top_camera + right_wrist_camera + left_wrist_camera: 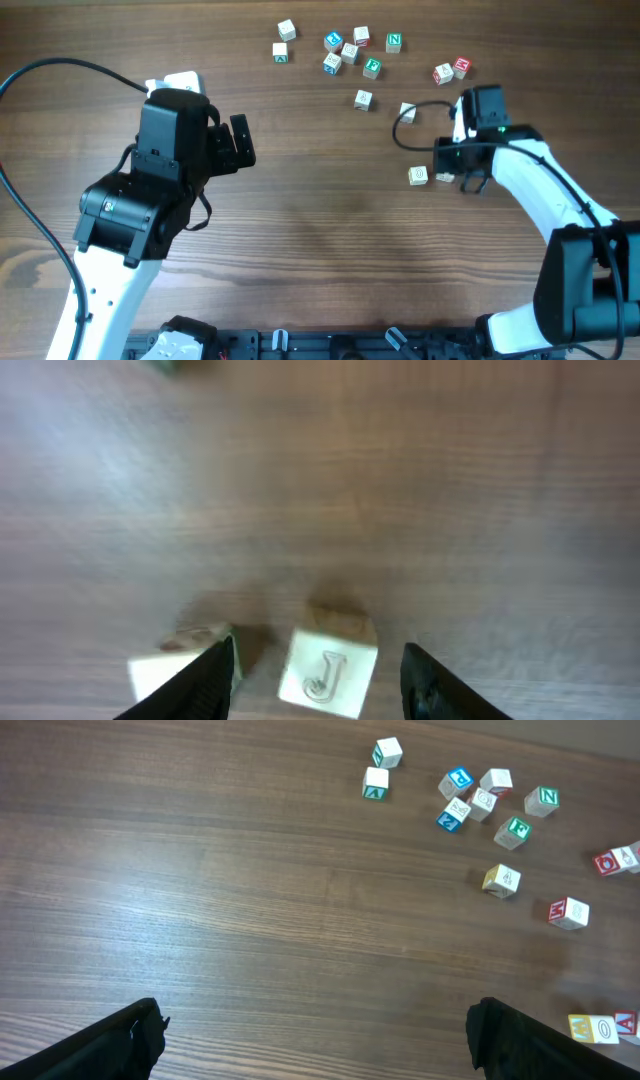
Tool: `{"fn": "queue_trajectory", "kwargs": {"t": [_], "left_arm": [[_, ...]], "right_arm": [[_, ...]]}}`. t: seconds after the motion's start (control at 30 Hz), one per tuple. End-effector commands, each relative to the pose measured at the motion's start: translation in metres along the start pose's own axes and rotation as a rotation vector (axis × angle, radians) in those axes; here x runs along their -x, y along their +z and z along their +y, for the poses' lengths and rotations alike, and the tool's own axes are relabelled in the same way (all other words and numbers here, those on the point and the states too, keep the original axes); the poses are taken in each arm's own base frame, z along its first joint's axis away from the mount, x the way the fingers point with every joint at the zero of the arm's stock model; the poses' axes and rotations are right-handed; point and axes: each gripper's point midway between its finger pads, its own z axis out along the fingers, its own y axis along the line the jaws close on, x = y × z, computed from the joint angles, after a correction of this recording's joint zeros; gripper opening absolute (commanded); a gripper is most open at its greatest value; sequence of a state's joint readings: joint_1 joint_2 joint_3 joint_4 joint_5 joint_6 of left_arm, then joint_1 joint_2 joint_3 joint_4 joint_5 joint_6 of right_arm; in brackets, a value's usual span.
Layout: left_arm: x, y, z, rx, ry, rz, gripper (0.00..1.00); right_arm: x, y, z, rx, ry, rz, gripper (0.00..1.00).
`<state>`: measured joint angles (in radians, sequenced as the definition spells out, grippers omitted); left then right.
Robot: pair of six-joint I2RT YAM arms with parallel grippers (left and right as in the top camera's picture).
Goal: Form a horizontal line
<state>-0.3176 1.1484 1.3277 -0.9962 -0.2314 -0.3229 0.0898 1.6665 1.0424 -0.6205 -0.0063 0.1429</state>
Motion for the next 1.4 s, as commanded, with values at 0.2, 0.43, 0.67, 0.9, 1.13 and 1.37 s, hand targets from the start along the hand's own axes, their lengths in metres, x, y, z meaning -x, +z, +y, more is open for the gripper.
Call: {"fn": "queue_trajectory", "kwargs": {"t": [0.2, 0.43, 0.67, 0.9, 1.13, 1.37], "left_arm": [[0.015, 0.01, -0.022, -0.101, -0.02, -0.033, 1.0], [0.014, 0.095, -0.066, -0.191, 0.053, 0.064, 1.0], [0.01, 0.176, -0.15, -0.321, 0.175, 0.117, 1.0], [-0.054, 0.254, -0.217, -0.416, 0.31, 0.152, 1.0], [-0.087, 0.302, -0.245, -0.493, 0.367, 0.113, 1.0], [-0.105, 0.322, -0.246, -0.491, 0.371, 0.125, 0.68]], "right_arm": [[0.074, -0.084, 0.038, 0.189, 0.147, -0.113, 0.75], [0.07, -0.094, 0.005, 0.165, 0.295, -0.1, 0.85], [0.06, -0.094, -0.042, 0.114, 0.411, -0.066, 0.89], [0.056, -0.094, -0.046, 0.108, 0.423, -0.05, 0.9], [0.049, -0.093, -0.045, 0.104, 0.429, -0.023, 0.9], [0.047, -0.093, -0.045, 0.103, 0.461, -0.013, 0.91]]}}
